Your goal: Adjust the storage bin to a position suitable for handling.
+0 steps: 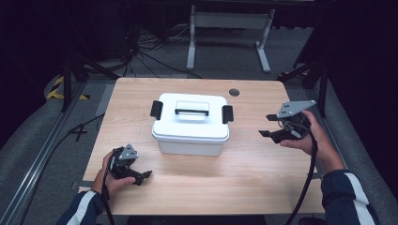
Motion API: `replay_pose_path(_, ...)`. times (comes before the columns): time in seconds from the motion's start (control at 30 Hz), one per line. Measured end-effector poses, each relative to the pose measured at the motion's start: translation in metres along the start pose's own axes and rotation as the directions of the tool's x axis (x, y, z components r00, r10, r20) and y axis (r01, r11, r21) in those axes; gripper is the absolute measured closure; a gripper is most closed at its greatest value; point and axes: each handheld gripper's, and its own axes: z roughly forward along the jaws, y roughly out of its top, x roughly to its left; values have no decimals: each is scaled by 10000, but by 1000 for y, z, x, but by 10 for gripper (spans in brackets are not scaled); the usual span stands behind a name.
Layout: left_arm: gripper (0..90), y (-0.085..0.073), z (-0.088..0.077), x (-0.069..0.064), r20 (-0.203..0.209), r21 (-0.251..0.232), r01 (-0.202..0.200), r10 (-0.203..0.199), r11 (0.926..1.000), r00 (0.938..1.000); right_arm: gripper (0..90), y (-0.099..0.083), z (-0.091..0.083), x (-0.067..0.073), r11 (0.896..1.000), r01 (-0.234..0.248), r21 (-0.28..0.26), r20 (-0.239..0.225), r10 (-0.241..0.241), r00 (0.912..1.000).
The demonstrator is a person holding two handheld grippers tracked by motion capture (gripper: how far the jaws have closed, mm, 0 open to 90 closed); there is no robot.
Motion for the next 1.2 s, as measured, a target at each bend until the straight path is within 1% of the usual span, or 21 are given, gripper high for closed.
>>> replay_pose_path(0.03,1,0,0,0,0,0,0,0,10000,10000,382,0,0,0,10000,0,0,0,0,10000)
replay_pose_path(0.07,2,0,0,0,-6,0,8,-8,10000,10000,402,12,1,0,9997,219,-121,-99,-220,9997)
replay_pose_path(0.1,2,0,0,0,-6,0,8,-8,10000,10000,407,17,2,0,9995,279,-158,-231,-282,9993)
replay_pose_path(0.13,2,0,0,0,-11,0,10,-10,10000,10000,407,17,2,0,9995,279,-158,-231,-282,9993)
replay_pose_path(0.17,1,0,0,0,-9,1,12,-12,10000,10000,409,23,5,1,9994,332,-136,-408,-337,9986)
replay_pose_path(0.2,1,0,0,0,-12,-2,14,-14,10000,10000,405,32,11,2,9978,660,70,-392,-657,9971)
replay_pose_path(0.23,1,0,0,0,-12,-2,13,-13,10000,10000,401,37,14,3,9965,820,151,-372,-814,9960)
replay_pose_path(0.3,1,0,0,0,-4,1,16,-16,10000,10000,398,51,23,5,9944,1033,213,-565,-1020,9932)
replay_pose_path(0.4,1,0,0,0,-3,-2,21,-21,10000,10000,401,68,32,9,9902,1379,216,-794,-1358,9875)
replay_pose_path(0.43,1,0,0,0,-10,-2,15,-15,10000,10000,401,77,38,12,9868,1597,269,-909,-1567,9835)
replay_pose_path(0.53,2,0,0,0,1,-2,27,-27,10000,10000,406,91,45,18,9804,1943,323,-1023,-1901,9764)
replay_pose_path(0.63,2,0,0,0,9,-9,68,-68,10000,10000,410,98,49,21,9775,2083,326,-1041,-2040,9734)
replay_pose_path(0.67,2,0,0,-1,12,-11,72,-72,10000,10000,414,107,55,25,9729,2264,473,-1179,-2197,9684)
replay_pose_path(0.7,2,0,0,0,9,-10,62,-62,10000,10000,414,107,55,25,9729,2264,473,-1179,-2197,9684)
replay_pose_path(0.8,2,0,0,0,9,-9,65,-65,10000,10000,417,116,61,28,9673,2458,618,-1227,-2371,9637)
replay_pose_path(0.9,2,0,0,0,9,-11,61,-61,10000,10000,428,127,69,32,9627,2634,615,-1443,-2526,9568)
replay_pose_path(0.93,2,0,0,0,14,-9,64,-64,10000,10000,433,130,72,33,9591,2758,635,-1516,-2639,9526)
replay_pose_path(0.97,2,0,0,0,14,-6,59,-59,10000,10000,434,133,75,34,9579,2785,704,-1544,-2654,9517)
replay_pose_path(1.13,2,0,0,0,12,-8,63,-63,10000,10000,453,147,90,40,9413,3193,1093,-1639,-2998,9398)
replay_pose_path(1.17,2,0,0,0,12,-8,63,-63,10000,10000,461,151,92,41,9377,3308,1061,-1730,-3102,9348)
replay_pose_path(1.2,2,0,0,0,11,-5,56,-56,10000,10000,465,154,95,42,9352,3370,1086,-1736,-3160,9328)
